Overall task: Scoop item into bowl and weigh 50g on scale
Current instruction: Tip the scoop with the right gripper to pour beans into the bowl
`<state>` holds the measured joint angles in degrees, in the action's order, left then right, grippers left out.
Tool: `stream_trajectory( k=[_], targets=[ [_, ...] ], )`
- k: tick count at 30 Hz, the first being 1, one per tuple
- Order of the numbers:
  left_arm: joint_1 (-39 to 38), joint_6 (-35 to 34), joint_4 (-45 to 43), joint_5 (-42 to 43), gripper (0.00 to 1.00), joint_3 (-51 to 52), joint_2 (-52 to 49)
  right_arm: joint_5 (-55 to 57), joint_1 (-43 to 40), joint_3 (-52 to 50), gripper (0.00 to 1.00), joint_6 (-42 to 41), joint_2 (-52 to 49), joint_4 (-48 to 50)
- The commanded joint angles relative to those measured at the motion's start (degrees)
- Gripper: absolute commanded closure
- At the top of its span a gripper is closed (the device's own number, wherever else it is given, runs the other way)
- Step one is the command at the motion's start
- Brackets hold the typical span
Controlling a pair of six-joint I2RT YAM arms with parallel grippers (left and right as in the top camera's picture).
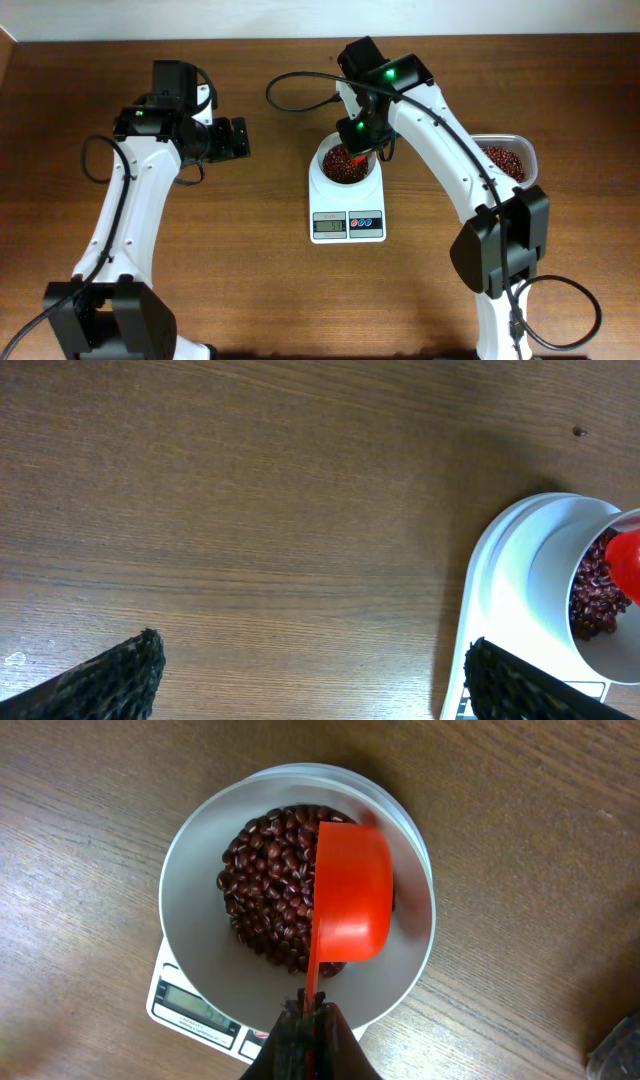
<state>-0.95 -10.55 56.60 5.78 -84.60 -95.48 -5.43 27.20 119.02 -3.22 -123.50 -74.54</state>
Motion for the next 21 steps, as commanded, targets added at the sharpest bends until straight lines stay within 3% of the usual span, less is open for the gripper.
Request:
stream_trajectory(
  k=[1, 11, 15, 21],
  targets=[
    [-0.1, -0.1, 0.1, 0.0, 0.01, 0.1, -0.4, -0.7, 0.7, -1.1, 0.96, -0.3, -0.6, -0.2],
    [-0.1, -0.1, 0.1, 0.0, 0.01, 0.1, -0.4, -5.8, 0.4, -1.5, 0.96, -0.3, -0.6, 0.0],
    [-0.1, -0.1, 0.1, 0.0, 0.01, 0.1, -0.4, -14.9, -2.2, -1.5, 0.96, -0.3, -0.6, -0.2],
    [-0.1, -0.1, 0.1, 0.0, 0.01, 0.1, -0.4, -19.5, -7.2, -1.1, 0.96, -0.2, 0.1, -1.6]
  ],
)
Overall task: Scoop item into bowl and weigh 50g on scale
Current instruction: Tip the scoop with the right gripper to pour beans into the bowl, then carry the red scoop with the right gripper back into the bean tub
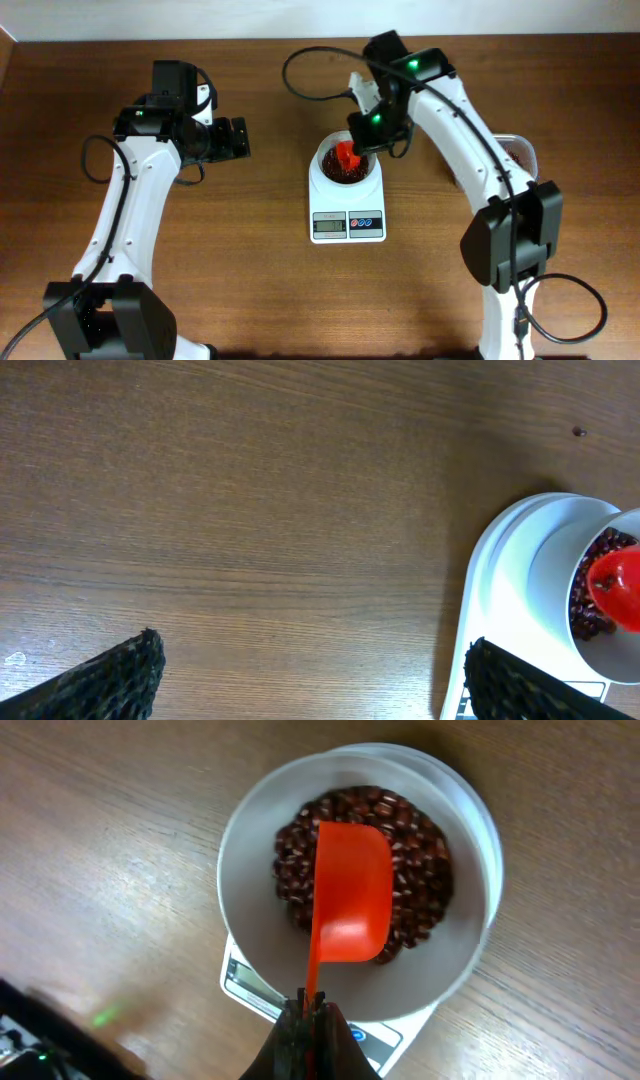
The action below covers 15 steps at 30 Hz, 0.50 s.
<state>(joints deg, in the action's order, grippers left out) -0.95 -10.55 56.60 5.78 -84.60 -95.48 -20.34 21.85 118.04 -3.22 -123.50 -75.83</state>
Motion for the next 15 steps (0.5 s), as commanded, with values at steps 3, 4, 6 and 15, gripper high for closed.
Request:
stream_trajectory(
  k=[3, 4, 6, 15],
  targets=[
    [-0.1, -0.1, 0.1, 0.0, 0.01, 0.1, -0.4, -12.6, -5.0, 0.0, 0.96, 0.0, 0.4, -0.4],
    [-0.1, -0.1, 0.1, 0.0, 0.01, 0.1, -0.4, -15.0, -5.9, 0.0, 0.96, 0.0, 0.3, -0.4],
    [-0.1, -0.1, 0.1, 0.0, 0.01, 0.1, -0.4, -18.8, -7.4, 0.0, 0.96, 1.7, 0.3, -0.4],
    [-0.1, -0.1, 0.1, 0.0, 0.01, 0.1, -0.4, -19.8, -8.4, 0.0, 0.96, 3.0, 0.5, -0.2]
  ],
)
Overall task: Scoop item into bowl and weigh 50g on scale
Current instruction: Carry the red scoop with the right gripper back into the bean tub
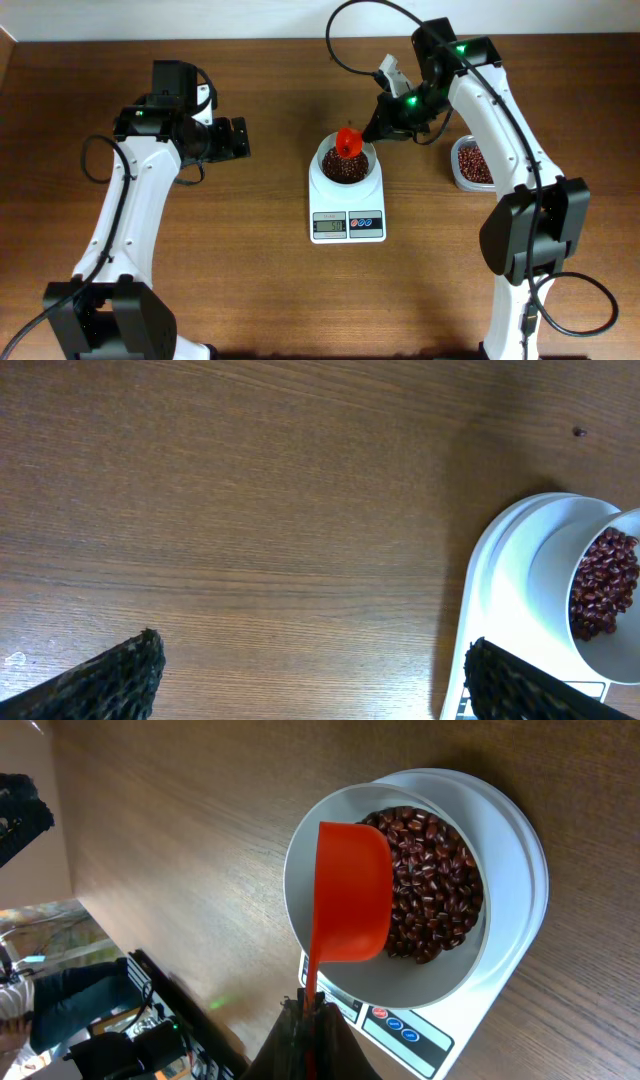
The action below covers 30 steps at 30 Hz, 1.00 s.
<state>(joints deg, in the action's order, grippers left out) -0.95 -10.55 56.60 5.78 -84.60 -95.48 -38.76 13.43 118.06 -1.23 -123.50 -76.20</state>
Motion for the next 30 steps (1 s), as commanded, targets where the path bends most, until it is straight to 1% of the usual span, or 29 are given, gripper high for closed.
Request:
stream_trajectory(
  k=[1, 7, 9, 11, 13, 15, 17, 20, 22, 24, 26, 27, 30],
  targets=[
    [-0.1, -0.1, 0.1, 0.0, 0.01, 0.1, -0.4, -1.3, 0.0, 0.0, 0.96, 1.0, 0.5, 0.2],
    [-0.1, -0.1, 0.1, 0.0, 0.01, 0.1, -0.4, -1.4, -0.4, 0.2, 0.96, 1.0, 0.6, 0.1],
    [-0.1, -0.1, 0.1, 0.0, 0.01, 0.1, -0.4, -2.1, -1.3, 1.8, 0.96, 1.3, 0.7, -0.1],
    [-0.1, -0.1, 0.1, 0.0, 0.01, 0.1, -0.4, -3.2, -3.2, 5.3, 0.96, 2.1, 0.7, -1.9],
    [-0.1, -0.1, 0.1, 0.0, 0.01, 0.1, -0.4, -2.4, -6.9, 9.7, 0.96, 3.5, 0.7, -6.0],
    [-0.1, -0.1, 0.1, 0.0, 0.01, 0.1, -0.4, -1.9, -10.3, 12.0, 0.96, 4.4, 0.7, -9.1],
    [-0.1, -0.1, 0.1, 0.0, 0.01, 0.1, -0.4, 1.6, -14.6, 12.7, 0.96, 4.5, 0.7, -11.4],
    [-0.1, -0.1, 0.1, 0.0, 0.01, 0.1, -0.4, 12.9, -22.1, 12.7, 0.96, 3.8, 0.6, -15.1],
    [-0.1, -0.1, 0.1, 0.0, 0.01, 0.1, -0.4, 16.1, -25.3, 11.9, 0.96, 3.8, 0.6, -17.3],
    [-0.1, -0.1, 0.1, 0.0, 0.01, 0.1, -0.4, 22.1, -26.3, 10.6, 0.96, 3.2, 0.6, -18.4],
    [-0.1, -0.1, 0.1, 0.0, 0.01, 0.1, -0.4, 31.3, -26.3, 8.4, 0.96, -1.9, 0.5, -17.7],
    [-0.1, -0.1, 0.1, 0.0, 0.01, 0.1, -0.4, 33.3, -26.2, 6.7, 0.96, -2.5, 0.4, -16.2],
    [-0.1, -0.1, 0.1, 0.0, 0.01, 0.1, -0.4, 33.6, -26.0, 1.2, 0.96, -2.5, 0.4, -11.6]
  ],
)
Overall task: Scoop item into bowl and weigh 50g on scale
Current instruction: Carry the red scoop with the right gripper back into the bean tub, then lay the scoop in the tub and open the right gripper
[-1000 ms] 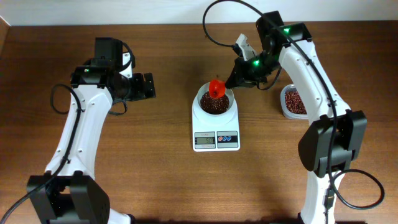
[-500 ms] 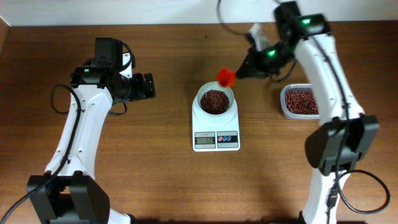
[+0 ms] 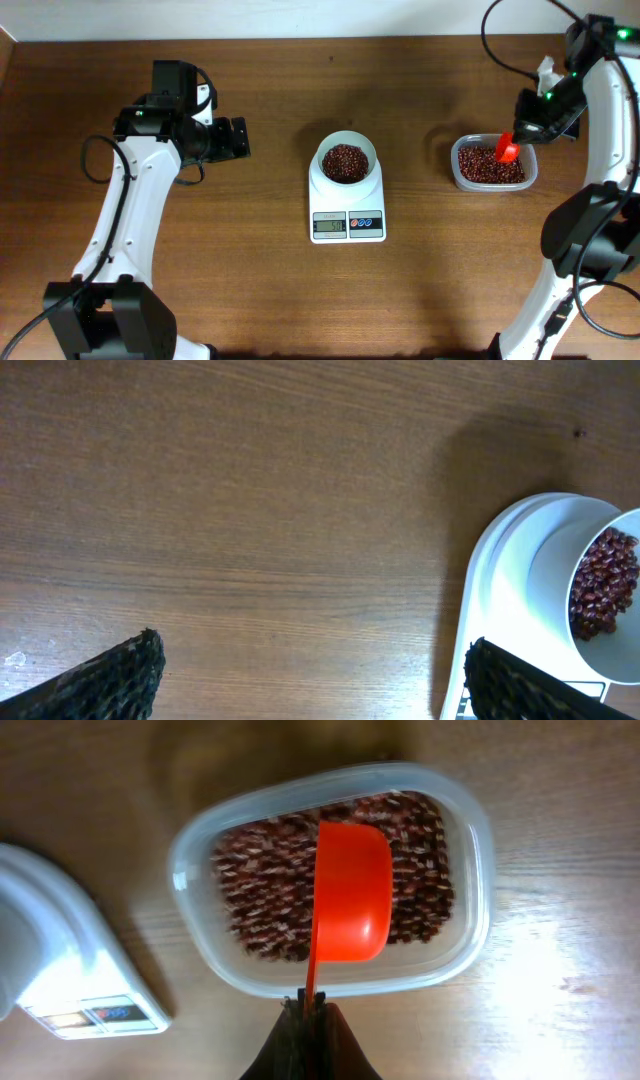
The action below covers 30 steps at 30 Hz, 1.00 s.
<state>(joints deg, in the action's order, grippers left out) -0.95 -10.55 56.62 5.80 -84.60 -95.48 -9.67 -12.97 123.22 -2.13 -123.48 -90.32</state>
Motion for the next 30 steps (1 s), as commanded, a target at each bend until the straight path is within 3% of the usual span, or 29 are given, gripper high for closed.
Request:
stream_trajectory(
  k=[1, 8, 11, 13, 17, 23, 27, 28, 30],
  targets=[
    [-0.1, -0.1, 0.1, 0.0, 0.01, 0.1, -0.4, 5.6, 0.4, -6.7, 0.96, -1.6, 0.3, 5.3],
    [-0.1, -0.1, 0.1, 0.0, 0.01, 0.1, -0.4, 5.7, 1.3, -15.6, 0.96, -1.5, 0.3, 13.2],
    [-0.1, -0.1, 0.1, 0.0, 0.01, 0.1, -0.4, 5.7, 1.3, -15.5, 0.84, -1.5, 0.3, 13.2],
    [-0.1, -0.1, 0.1, 0.0, 0.01, 0.1, -0.4, 5.9, 1.3, -15.5, 0.64, -1.5, 0.3, 13.2],
    [-0.1, -0.1, 0.1, 0.0, 0.01, 0.1, -0.4, 8.9, 1.2, -15.5, 0.35, -1.4, 0.3, 13.5],
    [-0.1, -0.1, 0.1, 0.0, 0.01, 0.1, -0.4, 8.9, 1.2, -8.1, 0.24, -1.3, 0.4, 11.0],
    [-0.1, -0.1, 0.1, 0.0, 0.01, 0.1, -0.4, 7.1, 1.3, 0.5, 0.24, -1.3, 0.4, 6.9],
    [-0.1, -0.1, 0.1, 0.0, 0.01, 0.1, -0.4, 4.2, 1.3, 1.9, 0.29, -1.2, 0.4, 5.6],
    [-0.1, -0.1, 0.1, 0.0, 0.01, 0.1, -0.4, -9.8, 1.4, 3.0, 0.64, 5.0, 0.4, 3.0]
  ],
)
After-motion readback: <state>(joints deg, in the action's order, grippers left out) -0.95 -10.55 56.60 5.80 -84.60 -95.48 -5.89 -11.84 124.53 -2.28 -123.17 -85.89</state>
